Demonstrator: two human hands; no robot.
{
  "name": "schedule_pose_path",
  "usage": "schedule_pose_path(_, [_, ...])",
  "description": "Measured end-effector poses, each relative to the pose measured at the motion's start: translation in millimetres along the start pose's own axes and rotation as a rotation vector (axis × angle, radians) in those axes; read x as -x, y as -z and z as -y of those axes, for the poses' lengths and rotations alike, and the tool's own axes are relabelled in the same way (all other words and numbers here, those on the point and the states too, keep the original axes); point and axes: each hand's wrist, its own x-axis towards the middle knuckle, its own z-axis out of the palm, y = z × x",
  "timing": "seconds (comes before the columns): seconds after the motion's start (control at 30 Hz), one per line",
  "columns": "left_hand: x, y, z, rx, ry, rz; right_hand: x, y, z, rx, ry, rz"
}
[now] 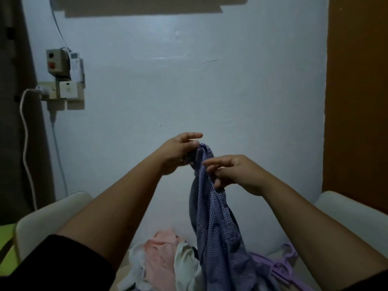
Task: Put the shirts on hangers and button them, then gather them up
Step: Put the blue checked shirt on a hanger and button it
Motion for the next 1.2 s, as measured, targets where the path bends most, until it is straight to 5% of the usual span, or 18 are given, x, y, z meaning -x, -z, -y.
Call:
schedule_pose_path(0.17, [-5.8,-5.9,17.3,0.169,0.078,0.104,-16.0,-1.9,1.7,0.728,0.174,-0.003])
schedule_pose_path(0.33, [-12.3,-4.0,31.8,0.207,0.139,0.168,-24.1,7.9,5.0,1.065,0.175,-0.048])
schedule_pose_path(0.47, [-14.8,-11.0,41.1,0.131,0.110,0.175,-32.9,3.6,5.9,1.009,0.222,-0.079])
schedule_pose_path(0.57, [-14.6,-13.4,48.9,-0.037,0.046,-0.011,-38.5,-3.8,0.8,0.969,0.204,-0.106])
schedule_pose_path(0.7, [-3.8,-11.8,57.4,0.079,-0.023,-0.234,-46.8,-9.0,-2.6,0.595,0.091,-0.292])
schedule_pose_path(0.8, [9.5,-14.4,62.5,0.148,-0.077,-0.125,-56.4,-3.6,-7.8,0.528,0.002,-0.470])
schedule_pose_path(0.97, [15.2,-33.6,82.1,-0.341,-0.152,0.067,-61.1,5.5,-17.2,0.427,-0.107,-0.510])
schedule_pose_path(1.2, [14.7,-39.2,88.7,-0.296,-0.101,0.061,-51.9,29.0,-23.3,0.286,-0.180,-0.236])
